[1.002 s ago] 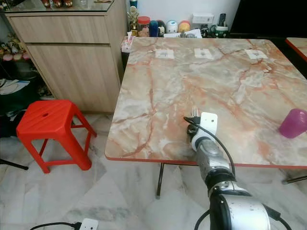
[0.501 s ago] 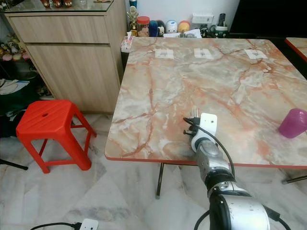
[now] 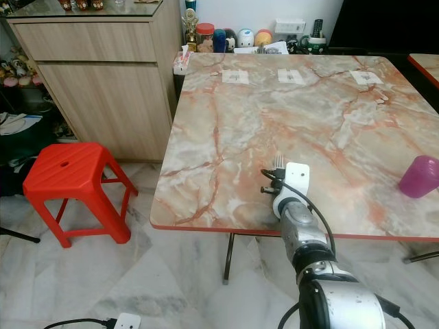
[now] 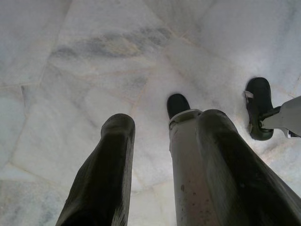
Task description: Setting the table
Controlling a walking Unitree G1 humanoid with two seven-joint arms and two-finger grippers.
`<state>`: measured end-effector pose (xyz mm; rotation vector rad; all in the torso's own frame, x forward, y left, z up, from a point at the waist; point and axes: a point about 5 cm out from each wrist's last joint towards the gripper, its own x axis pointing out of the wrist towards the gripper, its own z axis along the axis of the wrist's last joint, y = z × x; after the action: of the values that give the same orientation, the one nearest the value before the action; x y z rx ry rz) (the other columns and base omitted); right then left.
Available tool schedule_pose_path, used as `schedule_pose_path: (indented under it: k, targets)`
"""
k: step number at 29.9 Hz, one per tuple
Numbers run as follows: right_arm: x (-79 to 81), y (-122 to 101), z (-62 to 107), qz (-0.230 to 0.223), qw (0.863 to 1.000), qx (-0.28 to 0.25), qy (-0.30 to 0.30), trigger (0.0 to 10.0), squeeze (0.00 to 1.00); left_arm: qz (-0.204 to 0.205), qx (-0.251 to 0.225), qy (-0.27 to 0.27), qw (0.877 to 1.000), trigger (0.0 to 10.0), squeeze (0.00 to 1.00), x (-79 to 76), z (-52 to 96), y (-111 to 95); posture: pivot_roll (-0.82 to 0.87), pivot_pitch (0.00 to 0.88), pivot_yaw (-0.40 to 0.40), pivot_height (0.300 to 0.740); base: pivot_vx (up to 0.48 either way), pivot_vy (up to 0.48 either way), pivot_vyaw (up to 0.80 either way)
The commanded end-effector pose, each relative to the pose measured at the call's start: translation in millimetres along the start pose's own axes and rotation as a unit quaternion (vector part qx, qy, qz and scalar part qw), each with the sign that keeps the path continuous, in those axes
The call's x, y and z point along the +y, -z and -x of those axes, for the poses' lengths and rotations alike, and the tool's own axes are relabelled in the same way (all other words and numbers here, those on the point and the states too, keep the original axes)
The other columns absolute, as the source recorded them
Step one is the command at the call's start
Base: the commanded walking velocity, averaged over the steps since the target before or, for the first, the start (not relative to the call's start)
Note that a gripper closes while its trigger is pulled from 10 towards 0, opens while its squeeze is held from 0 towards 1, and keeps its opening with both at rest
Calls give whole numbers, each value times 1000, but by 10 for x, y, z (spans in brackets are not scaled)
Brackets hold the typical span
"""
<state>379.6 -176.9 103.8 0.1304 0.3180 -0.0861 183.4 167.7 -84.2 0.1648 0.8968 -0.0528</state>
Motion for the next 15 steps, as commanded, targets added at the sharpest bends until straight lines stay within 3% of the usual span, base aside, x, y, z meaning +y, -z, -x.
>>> schedule_pose_path:
  k: [1, 3, 4, 5, 12, 15]
  targets:
    - [-19, 125, 24, 2, 1000, 8, 6, 0, 0, 1, 21, 5, 1000, 10000, 0, -16, 23, 113, 19, 163, -30, 740, 0, 0, 0]
    - [13, -50, 30, 8, 998, -63, -4, 0, 0, 1, 21, 4, 1000, 10000, 0, -16, 24, 116, 17, 164, -30, 740, 0, 0, 0]
    - [13, -50, 30, 8, 998, -63, -4, 0, 0, 1, 21, 4, 1000, 10000, 0, -16, 24, 116, 17, 164, -30, 740, 0, 0, 0]
    - [42, -129, 47, 12, 995, -101, -11, 10000, 0, 2, 21, 4, 1000, 10000, 0, -16, 25, 118, 12, 165, -30, 740, 0, 0, 0]
    - [45, -178, 159, 16, 984, -177, -13, 10000, 0, 1, 23, 4, 1000, 10000, 0, -25, 28, 130, 12, 169, -35, 740, 0, 0, 0]
    - [3, -151, 296, 14, 978, -209, -17, 10000, 0, 1, 23, 4, 1000, 10000, 0, -27, 30, 135, 9, 171, -37, 740, 0, 0, 0]
